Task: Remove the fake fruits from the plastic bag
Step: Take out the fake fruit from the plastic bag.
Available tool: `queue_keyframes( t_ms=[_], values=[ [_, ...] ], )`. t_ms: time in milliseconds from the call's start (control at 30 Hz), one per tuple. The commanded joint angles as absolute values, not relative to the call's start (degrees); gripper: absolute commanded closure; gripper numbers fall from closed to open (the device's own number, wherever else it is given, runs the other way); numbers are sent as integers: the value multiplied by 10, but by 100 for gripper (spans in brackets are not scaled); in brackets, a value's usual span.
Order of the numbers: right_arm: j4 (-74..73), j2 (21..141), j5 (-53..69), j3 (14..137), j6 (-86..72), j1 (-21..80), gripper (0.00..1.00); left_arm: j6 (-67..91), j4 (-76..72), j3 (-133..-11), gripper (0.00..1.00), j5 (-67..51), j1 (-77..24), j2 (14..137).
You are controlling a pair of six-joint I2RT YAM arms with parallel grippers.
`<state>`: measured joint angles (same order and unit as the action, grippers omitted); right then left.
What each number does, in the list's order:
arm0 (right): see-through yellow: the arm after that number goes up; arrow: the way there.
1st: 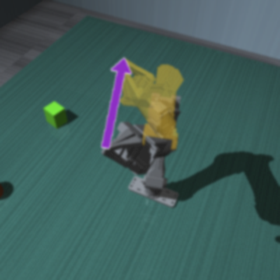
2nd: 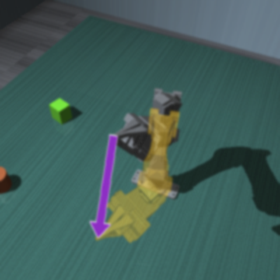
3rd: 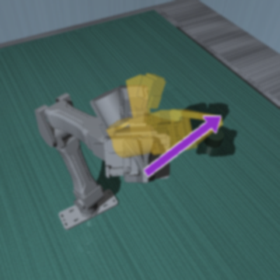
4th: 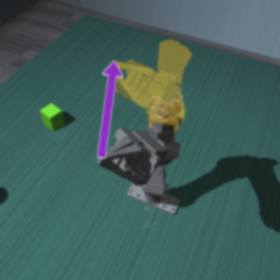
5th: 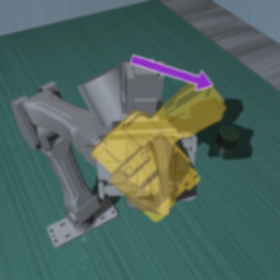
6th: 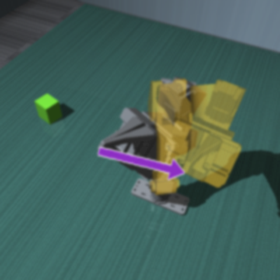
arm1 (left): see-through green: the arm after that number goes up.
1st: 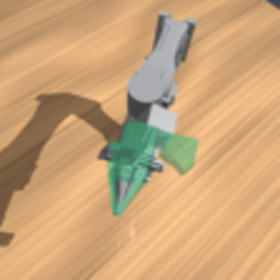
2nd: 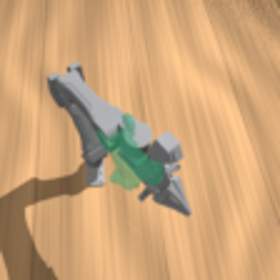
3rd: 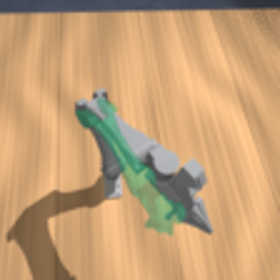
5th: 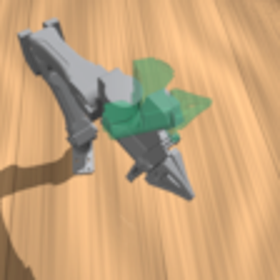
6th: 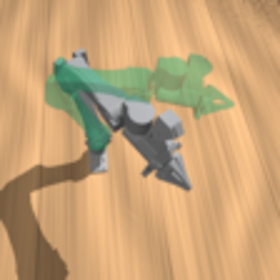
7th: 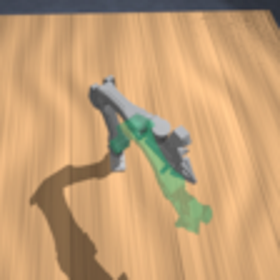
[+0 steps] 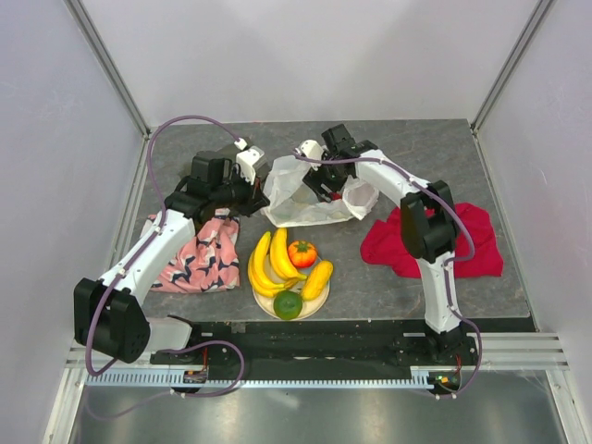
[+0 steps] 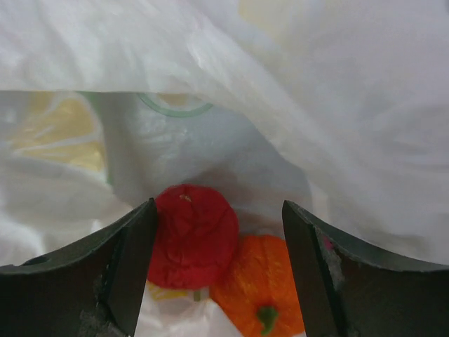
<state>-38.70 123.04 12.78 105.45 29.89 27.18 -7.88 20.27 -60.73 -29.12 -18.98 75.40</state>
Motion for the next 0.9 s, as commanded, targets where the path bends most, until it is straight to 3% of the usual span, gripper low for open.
queue_keyframes(
  t_ms=[0, 233, 300, 433, 533, 633, 767, 867],
  values=[
    [-424, 1270, 82, 1099, 258, 269, 20, -65, 177, -620, 98, -300, -190, 757],
    [-468, 1277, 67, 1108, 250, 269, 19, -67, 177, -620, 98, -294, -190, 756],
    [-469, 1264, 67, 1104, 250, 269, 25, -67, 176, -622, 98, -294, -191, 758],
    [-469, 1224, 81, 1091, 252, 269, 52, -68, 172, -628, 98, -293, -191, 766],
    [-469, 1195, 102, 1085, 249, 269, 57, -65, 166, -632, 98, -294, -191, 773],
    [-461, 1168, 110, 1082, 240, 269, 59, -65, 162, -635, 98, -294, -191, 777],
    [-468, 1170, 100, 1071, 236, 269, 51, -63, 158, -634, 99, -295, -191, 779],
    [-462, 1171, 106, 1051, 236, 269, 57, -61, 155, -633, 98, -296, -191, 778]
  ],
)
